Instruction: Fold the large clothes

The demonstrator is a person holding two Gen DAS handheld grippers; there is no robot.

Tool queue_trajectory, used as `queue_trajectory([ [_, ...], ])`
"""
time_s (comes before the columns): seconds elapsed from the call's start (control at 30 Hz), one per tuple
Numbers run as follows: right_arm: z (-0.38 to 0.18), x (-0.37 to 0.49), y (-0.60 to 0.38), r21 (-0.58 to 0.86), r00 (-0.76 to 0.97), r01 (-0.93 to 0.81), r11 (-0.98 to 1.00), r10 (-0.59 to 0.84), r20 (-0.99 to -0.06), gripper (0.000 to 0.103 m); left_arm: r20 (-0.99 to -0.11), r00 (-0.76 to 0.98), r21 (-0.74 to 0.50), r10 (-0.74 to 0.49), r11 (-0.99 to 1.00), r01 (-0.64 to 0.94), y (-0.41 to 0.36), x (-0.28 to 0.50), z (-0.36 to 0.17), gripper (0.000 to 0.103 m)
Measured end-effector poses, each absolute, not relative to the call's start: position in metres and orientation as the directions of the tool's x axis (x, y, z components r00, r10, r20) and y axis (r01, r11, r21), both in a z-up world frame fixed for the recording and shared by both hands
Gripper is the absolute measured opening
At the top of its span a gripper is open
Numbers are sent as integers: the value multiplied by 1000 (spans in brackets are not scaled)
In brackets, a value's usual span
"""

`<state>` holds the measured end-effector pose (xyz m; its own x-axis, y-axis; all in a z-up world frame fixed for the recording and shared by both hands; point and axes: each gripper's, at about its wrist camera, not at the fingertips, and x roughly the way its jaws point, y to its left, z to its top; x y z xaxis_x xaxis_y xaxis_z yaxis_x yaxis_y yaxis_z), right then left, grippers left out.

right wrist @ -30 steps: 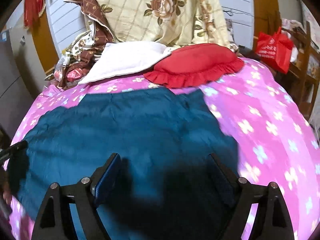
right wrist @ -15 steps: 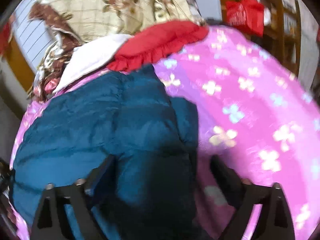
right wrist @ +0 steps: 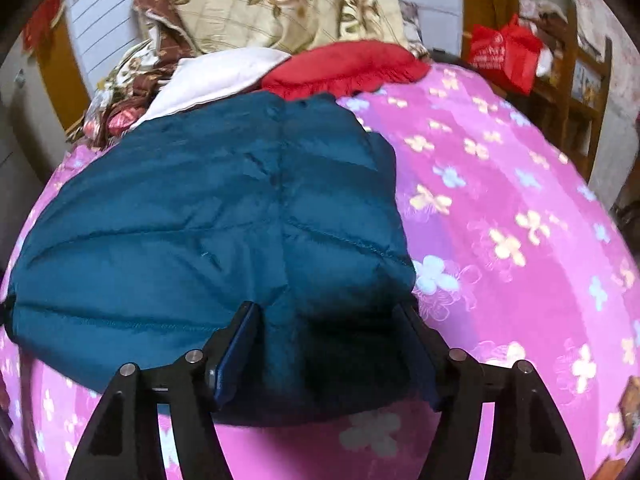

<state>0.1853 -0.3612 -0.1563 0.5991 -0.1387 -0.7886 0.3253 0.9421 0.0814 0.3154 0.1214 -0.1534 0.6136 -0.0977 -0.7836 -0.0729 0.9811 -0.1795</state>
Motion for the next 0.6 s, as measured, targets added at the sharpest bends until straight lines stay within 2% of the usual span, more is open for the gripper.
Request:
queue_trajectory([
  [0.1, -152, 190, -363, 62, 571, 342, 938, -155, -807, 66, -773, 631, -155, -71, 985, -78, 121, 302, -139, 85],
  [0.2, -134, 173, -356, 34, 588, 357, 933, -197, -785, 66, -743, 668, -110, -29, 991, -79, 119, 271, -119, 85],
  [0.37, -103, 119, -339, 96, 648, 349, 932, -166, -743, 66, -686, 727, -69, 19, 993, -91, 118, 216, -93, 85],
  [0.6, -91, 47, -293, 98, 685, 305, 947, -146, -713, 66, -668, 743, -130, -39, 989, -65, 104, 155, -74, 85],
])
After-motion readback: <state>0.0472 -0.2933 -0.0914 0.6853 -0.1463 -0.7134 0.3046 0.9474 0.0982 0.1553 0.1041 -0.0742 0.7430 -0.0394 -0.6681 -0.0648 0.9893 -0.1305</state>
